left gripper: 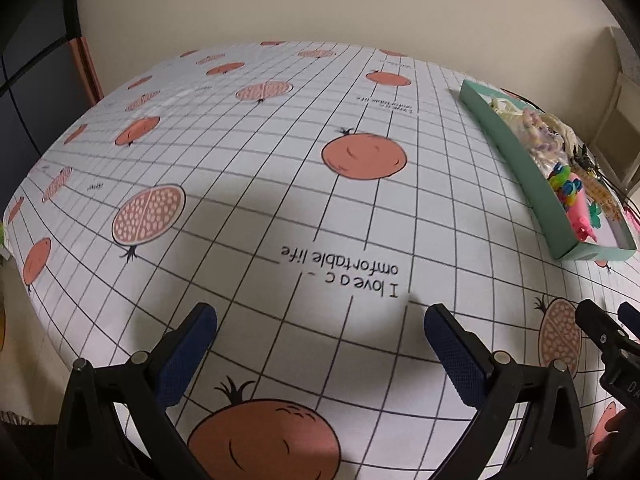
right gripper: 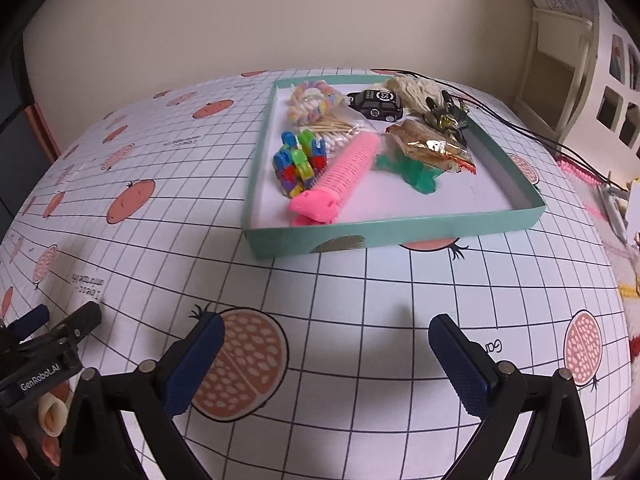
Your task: Organize objects
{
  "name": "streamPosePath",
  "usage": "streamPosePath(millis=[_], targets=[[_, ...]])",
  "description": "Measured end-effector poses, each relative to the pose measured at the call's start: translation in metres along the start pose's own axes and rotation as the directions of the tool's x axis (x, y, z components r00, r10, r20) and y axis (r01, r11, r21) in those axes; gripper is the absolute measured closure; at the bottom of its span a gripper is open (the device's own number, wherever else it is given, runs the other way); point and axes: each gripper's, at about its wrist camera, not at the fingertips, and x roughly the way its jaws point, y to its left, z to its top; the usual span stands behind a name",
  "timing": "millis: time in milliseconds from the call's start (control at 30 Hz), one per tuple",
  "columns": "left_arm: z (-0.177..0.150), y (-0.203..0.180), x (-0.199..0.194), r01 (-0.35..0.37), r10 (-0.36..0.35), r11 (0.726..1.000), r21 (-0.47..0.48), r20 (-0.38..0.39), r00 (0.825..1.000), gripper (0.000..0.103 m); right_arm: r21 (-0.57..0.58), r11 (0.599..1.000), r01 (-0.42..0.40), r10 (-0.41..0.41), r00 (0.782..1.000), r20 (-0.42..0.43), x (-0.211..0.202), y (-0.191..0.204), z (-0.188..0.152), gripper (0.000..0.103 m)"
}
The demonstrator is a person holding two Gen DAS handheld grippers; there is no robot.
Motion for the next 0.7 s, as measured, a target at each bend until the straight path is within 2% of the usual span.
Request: streamPosePath(millis=[300,700], targets=[[-0.0031,0.0041,-0.0006,-0.016,0.016,1.0,-0.006,0.024,1.0,0.0,-0.002,1.0,0.02,-0.02,1.0,-0.012,0.0082,-0.0015,-0.0051,0.0],[-0.0054,0.0056,0.0007,-0.026,0.028,0.999,-0.021,0.104,0.994,0.0,-0.002,0.999,0.04,-0.04,0.999,0.013,0.0098,-0.0023,-0.007,0.0]])
